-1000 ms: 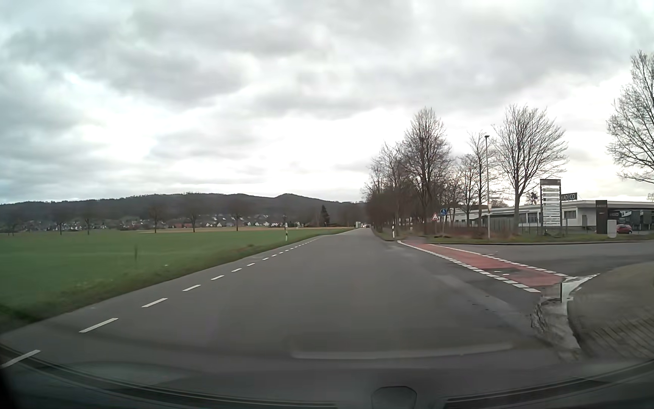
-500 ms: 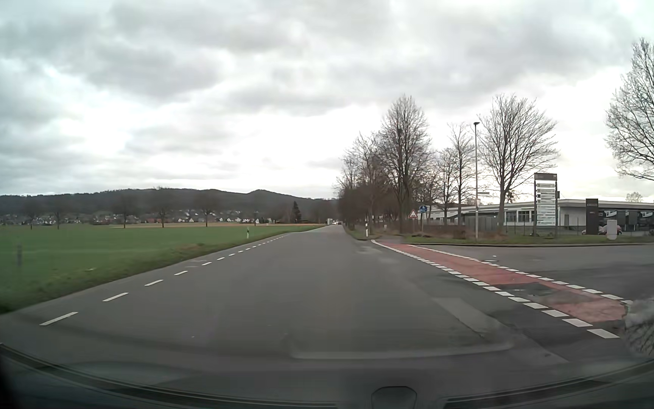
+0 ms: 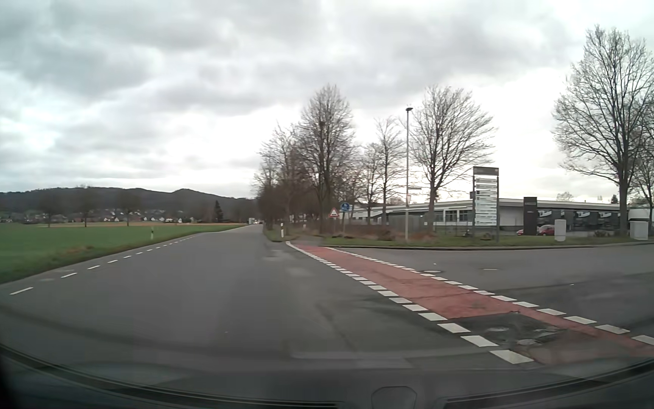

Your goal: Follow the waypoints while adhering to traffic rules and regulations

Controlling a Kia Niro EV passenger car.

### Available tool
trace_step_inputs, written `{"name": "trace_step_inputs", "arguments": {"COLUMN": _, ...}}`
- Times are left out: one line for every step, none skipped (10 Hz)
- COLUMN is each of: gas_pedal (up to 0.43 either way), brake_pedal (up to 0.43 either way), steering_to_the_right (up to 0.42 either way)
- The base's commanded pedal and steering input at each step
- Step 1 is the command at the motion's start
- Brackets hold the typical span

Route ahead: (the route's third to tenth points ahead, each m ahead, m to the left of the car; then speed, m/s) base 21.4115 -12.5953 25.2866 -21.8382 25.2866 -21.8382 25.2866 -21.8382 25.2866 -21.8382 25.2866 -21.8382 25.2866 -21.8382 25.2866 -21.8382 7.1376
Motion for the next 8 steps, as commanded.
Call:
{"name": "trace_step_inputs", "arguments": {"gas_pedal": 0.000, "brake_pedal": 0.000, "steering_to_the_right": 0.343}}
{"name": "trace_step_inputs", "arguments": {"gas_pedal": 0.000, "brake_pedal": 0.000, "steering_to_the_right": 0.352}}
{"name": "trace_step_inputs", "arguments": {"gas_pedal": 0.000, "brake_pedal": 0.000, "steering_to_the_right": 0.353}}
{"name": "trace_step_inputs", "arguments": {"gas_pedal": 0.000, "brake_pedal": 0.000, "steering_to_the_right": 0.354}}
{"name": "trace_step_inputs", "arguments": {"gas_pedal": 0.079, "brake_pedal": 0.000, "steering_to_the_right": 0.354}}
{"name": "trace_step_inputs", "arguments": {"gas_pedal": 0.157, "brake_pedal": 0.000, "steering_to_the_right": 0.350}}
{"name": "trace_step_inputs", "arguments": {"gas_pedal": 0.157, "brake_pedal": 0.000, "steering_to_the_right": 0.346}}
{"name": "trace_step_inputs", "arguments": {"gas_pedal": 0.169, "brake_pedal": 0.000, "steering_to_the_right": 0.342}}
